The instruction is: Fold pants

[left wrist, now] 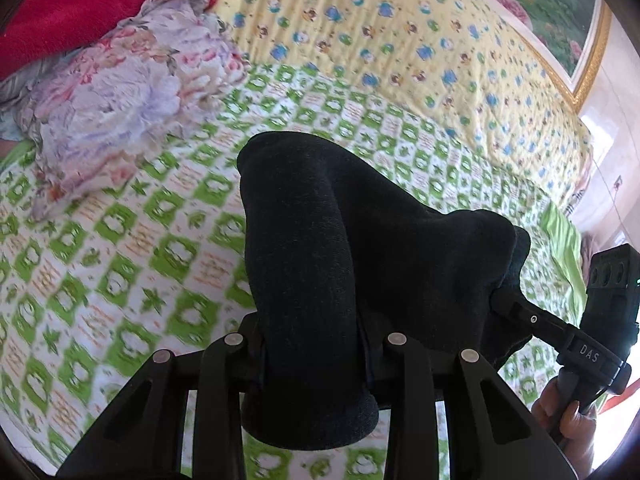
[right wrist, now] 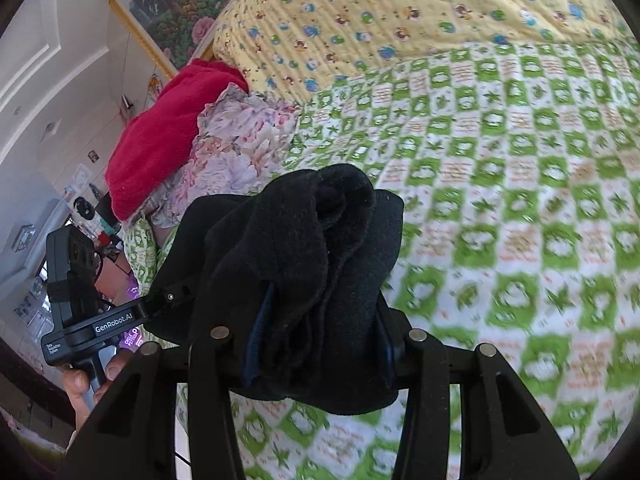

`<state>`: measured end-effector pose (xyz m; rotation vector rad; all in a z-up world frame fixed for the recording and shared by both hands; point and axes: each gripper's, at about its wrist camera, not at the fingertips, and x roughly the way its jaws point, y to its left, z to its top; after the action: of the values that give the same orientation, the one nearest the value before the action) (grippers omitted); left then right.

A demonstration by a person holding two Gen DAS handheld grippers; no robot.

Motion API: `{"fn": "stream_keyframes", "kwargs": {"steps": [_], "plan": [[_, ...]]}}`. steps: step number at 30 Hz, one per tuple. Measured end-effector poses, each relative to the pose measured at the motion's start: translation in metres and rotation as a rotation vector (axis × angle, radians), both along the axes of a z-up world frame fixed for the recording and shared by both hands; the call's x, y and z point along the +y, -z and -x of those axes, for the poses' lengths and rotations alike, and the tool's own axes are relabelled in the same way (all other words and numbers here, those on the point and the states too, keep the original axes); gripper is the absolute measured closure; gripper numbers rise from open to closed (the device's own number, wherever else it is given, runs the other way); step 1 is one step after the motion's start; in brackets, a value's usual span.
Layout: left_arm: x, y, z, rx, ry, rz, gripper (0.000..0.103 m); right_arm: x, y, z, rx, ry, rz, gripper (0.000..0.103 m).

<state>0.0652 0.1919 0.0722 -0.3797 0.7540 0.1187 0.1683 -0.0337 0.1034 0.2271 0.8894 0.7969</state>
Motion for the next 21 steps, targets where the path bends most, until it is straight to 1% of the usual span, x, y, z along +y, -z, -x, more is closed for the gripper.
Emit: {"fn": "stream_keyframes", "kwargs": {"steps": [5,15,21], "plan": [[0.017,0.001,-0.016,0.005,-0.036,-0.013,0.071,0.022,0.002,-0.021,0.003,-0.026,0.008,0.056],[0.055,0.012,-0.047,0.026,-0.105,-0.002,0.071,0.068,0.013,-0.061,0.001,-0.091,0.050,0.056],[0.069,0.017,-0.059,0.032,-0.136,0.001,0.071,0.089,0.019,-0.080,0.000,-0.118,0.068,0.056]]}}
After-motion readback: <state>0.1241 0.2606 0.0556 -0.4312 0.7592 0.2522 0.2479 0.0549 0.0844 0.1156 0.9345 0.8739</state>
